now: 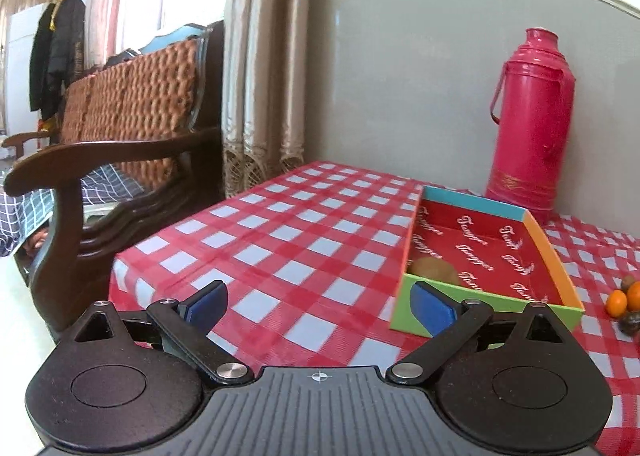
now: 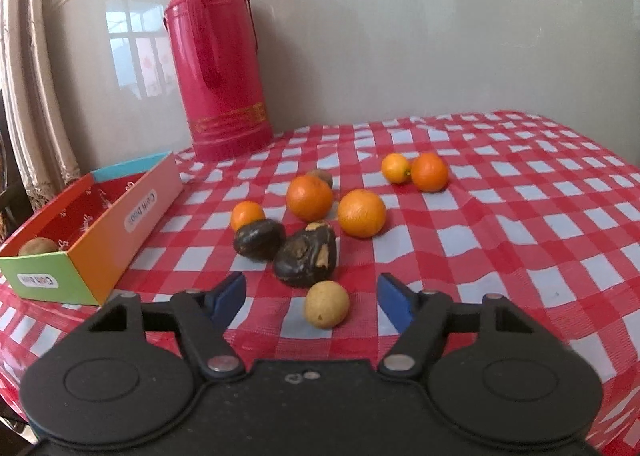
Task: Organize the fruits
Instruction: 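Close the right gripper on the small yellow round fruit, then carry the yellow fruit with the right gripper into the box and release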
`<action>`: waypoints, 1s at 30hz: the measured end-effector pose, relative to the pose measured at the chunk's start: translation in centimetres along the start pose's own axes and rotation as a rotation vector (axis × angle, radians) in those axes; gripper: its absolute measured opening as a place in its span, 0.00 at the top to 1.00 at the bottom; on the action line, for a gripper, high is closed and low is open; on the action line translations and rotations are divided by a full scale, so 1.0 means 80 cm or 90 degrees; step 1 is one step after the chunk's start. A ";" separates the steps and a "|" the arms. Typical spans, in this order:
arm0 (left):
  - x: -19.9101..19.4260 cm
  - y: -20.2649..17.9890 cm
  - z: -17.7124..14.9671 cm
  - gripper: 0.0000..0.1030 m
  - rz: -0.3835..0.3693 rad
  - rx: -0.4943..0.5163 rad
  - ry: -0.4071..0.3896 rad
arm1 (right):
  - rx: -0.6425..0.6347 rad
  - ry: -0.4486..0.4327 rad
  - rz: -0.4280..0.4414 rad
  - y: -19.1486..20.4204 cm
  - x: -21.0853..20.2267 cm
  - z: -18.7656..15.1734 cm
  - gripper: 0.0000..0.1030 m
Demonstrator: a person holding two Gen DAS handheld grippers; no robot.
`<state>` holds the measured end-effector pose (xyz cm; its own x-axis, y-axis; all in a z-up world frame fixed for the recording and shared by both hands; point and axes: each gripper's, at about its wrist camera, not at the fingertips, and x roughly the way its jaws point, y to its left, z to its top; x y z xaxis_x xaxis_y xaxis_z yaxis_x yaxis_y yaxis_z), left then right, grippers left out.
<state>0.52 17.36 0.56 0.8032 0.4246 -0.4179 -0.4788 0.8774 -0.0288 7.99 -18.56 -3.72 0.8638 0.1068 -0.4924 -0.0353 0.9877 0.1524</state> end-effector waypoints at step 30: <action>0.001 0.093 -0.014 0.00 0.108 -0.083 0.006 | -0.026 -0.028 0.181 0.101 0.014 0.047 0.84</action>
<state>-3.37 23.69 -0.75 0.7045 0.5608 -0.4349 -0.6490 0.7571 -0.0750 10.56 -10.89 0.23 0.8373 0.3753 -0.3976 -0.2981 0.9230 0.2436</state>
